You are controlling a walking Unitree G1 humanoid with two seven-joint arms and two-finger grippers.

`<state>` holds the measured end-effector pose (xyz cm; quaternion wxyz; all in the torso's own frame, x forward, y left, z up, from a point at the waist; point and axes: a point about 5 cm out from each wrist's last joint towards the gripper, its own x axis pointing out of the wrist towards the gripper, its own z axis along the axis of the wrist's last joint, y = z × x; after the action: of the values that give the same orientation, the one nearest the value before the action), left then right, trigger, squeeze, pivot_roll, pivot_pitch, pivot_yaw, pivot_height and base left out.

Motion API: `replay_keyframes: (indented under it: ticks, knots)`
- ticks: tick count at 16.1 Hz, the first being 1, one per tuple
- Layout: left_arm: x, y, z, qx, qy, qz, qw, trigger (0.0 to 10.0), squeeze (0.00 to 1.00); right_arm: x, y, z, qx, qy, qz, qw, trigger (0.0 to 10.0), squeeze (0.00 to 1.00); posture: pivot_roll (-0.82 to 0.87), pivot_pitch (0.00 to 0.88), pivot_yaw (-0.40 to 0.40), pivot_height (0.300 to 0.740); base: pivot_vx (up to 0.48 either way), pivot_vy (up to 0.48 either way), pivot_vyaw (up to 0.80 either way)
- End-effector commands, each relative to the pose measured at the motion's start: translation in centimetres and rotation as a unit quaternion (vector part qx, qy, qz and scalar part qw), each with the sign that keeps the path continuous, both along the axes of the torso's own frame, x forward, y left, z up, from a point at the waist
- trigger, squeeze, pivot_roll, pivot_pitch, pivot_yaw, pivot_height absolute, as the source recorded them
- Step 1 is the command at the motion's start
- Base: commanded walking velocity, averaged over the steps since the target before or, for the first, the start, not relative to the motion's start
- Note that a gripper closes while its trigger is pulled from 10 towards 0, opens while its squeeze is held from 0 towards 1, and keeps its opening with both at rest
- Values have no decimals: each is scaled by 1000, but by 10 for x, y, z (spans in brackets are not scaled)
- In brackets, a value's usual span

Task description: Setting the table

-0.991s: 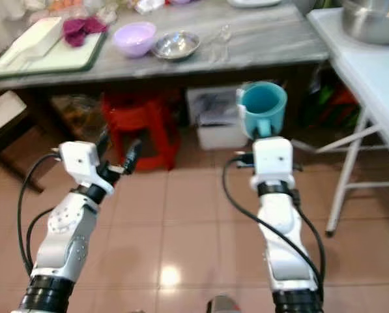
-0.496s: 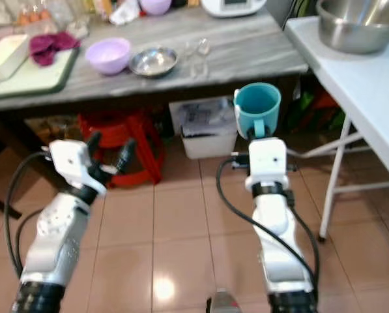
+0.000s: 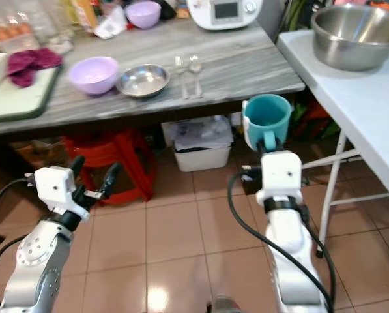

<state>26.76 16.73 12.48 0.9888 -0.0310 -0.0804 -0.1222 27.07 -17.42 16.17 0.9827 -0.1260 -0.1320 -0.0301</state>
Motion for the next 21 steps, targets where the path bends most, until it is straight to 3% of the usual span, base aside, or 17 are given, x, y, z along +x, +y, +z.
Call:
replay_keyframes:
  ticks: [1, 11, 21]
  knots:
    - [-3, -3, 0, 6, 2, -3, 1000, 10000, 0, -3, -5, 4, -5, -4, -6, 1000, 10000, 0, -145, 161, 65, 740, 375, 0, 0]
    - [-5, 12, 11, 17, -6, 61, 998, 10000, 0, -1, -1, 14, -12, -17, -1, 1000, 10000, 0, -146, 155, 68, 740, 363, 0, 192]
    - [0, 1, 15, 15, -10, 37, 999, 10000, 0, 3, 6, 23, -10, -31, 5, 999, 10000, 0, -149, 148, 69, 740, 338, 0, 126]
